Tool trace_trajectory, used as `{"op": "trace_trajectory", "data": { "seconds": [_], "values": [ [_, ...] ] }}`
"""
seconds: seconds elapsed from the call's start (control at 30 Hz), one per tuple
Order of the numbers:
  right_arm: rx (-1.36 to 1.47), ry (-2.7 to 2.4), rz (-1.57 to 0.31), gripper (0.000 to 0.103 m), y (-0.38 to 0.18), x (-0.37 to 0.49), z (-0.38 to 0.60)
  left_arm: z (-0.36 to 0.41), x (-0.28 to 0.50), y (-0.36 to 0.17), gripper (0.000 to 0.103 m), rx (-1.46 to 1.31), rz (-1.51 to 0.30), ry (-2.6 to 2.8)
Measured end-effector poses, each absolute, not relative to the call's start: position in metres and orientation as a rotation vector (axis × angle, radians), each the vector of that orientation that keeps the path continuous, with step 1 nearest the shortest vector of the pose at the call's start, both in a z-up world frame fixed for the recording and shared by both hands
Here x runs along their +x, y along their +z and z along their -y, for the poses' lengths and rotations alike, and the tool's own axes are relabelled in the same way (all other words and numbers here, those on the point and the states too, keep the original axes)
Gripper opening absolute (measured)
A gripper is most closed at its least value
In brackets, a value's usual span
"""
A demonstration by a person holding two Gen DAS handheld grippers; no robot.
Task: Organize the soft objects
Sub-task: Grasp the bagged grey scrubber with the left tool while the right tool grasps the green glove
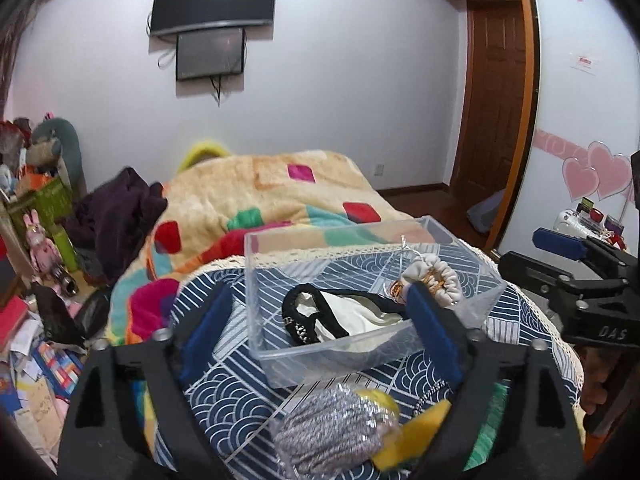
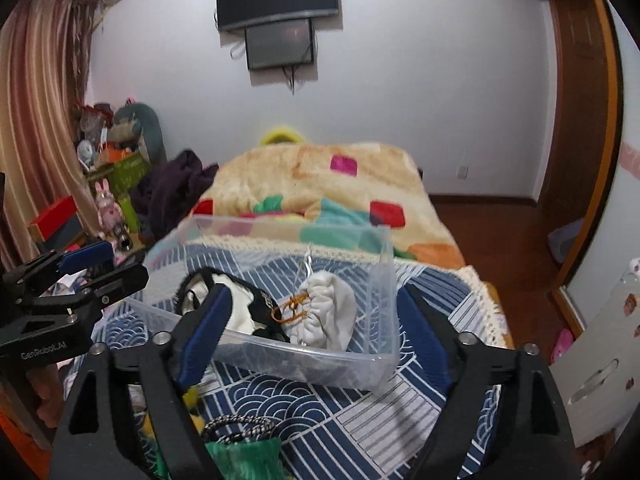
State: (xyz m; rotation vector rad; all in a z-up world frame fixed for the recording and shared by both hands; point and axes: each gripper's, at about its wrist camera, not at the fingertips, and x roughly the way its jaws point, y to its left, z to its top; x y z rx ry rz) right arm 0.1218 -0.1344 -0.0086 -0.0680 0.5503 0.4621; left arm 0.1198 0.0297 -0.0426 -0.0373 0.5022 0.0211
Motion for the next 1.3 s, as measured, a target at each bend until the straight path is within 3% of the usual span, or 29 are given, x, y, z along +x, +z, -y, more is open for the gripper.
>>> {"op": "trace_trajectory", "data": {
  "seconds": [0.13,0.7,0.77,0.97,1.13,1.3],
  "values": [
    [-0.061,0.484,-0.53,0.095,-0.009,0.108,0.135,-0.031,0.1,-0.047,0.1,-0.041,-0.5,0.012],
    [-0.183,0.559,-0.71,0.092,-0.084,0.07,0.115,-0.042,0.081,-0.136,0.099,-0.137,-0.707,0.042],
    [-0.199,0.569,-0.725,0.077,-0.09,0.068,0.114,-0.041,0.082,-0.137,0.091,-0.134,-0.706,0.044],
    [-0.186,0.574,-0.727,0.046,-0.095,0.07,0.12,-0.035,0.086,-0.141,0.065,-0.133,-0.713,0.019],
    [-0.177,0.557,-0.691,0.036,-0.089,0.064,0.125,-0.035,0.085,-0.143,0.04,-0.125,-0.717,0.006],
    [-0.16,0.533,-0.659,0.034,-0.083,0.062,0.133,-0.039,0.081,-0.14,0.029,-0.14,-0.711,0.016]
  ]
}}
